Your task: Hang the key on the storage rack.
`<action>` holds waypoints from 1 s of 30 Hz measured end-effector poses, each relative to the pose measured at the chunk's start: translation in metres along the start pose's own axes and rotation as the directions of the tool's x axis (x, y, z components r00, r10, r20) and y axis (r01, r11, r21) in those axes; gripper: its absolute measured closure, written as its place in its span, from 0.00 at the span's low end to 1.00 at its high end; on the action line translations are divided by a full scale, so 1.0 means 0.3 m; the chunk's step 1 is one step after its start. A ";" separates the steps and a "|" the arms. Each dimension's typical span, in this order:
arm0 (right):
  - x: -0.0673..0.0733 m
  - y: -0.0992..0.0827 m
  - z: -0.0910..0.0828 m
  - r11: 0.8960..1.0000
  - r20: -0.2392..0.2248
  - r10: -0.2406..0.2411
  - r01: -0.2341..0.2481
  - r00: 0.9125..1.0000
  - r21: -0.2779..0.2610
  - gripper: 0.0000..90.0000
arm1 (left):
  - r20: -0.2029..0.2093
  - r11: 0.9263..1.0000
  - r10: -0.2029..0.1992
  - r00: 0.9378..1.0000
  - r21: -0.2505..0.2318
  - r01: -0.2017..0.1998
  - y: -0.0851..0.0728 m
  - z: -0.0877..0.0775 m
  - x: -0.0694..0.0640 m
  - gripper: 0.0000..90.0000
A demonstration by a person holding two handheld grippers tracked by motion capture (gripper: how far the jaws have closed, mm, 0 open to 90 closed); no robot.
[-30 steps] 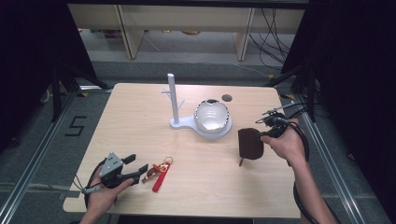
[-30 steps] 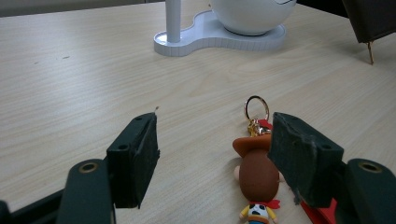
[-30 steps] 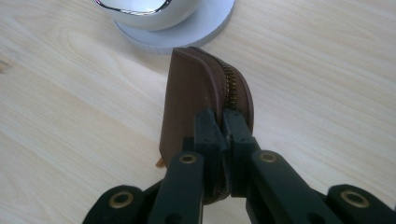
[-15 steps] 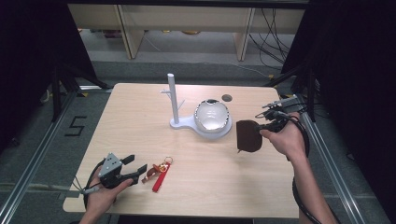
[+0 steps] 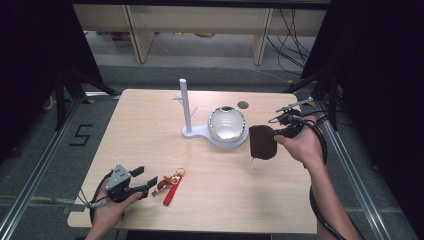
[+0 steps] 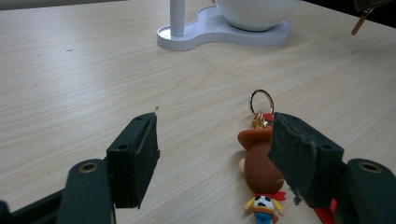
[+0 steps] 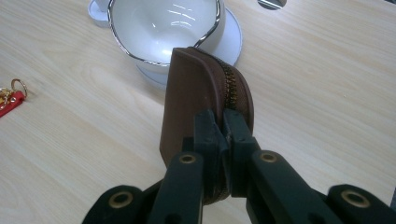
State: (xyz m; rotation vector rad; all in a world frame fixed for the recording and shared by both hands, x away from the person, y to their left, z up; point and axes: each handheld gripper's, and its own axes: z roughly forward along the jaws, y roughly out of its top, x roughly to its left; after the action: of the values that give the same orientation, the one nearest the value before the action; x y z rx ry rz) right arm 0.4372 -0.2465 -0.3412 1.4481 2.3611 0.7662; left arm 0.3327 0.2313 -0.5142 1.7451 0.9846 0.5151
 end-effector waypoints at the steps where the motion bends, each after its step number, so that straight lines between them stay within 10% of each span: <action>1: 0.001 0.003 0.001 1.000 -0.001 -0.001 0.001 1.000 0.000 0.96 | 0.000 1.000 -0.001 1.000 0.000 0.001 0.000 0.000 0.000 0.36; 30: 0.027 0.090 0.006 0.996 0.015 -0.049 0.050 0.999 -0.080 0.96 | -0.003 1.000 -0.006 1.000 -0.005 0.006 -0.008 0.000 0.003 0.36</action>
State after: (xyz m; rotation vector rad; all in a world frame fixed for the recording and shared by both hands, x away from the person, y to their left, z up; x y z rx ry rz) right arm 0.4543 -0.2290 -0.3272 1.3529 2.3195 0.8264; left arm 0.3322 0.2324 -0.5166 1.7371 0.9899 0.5153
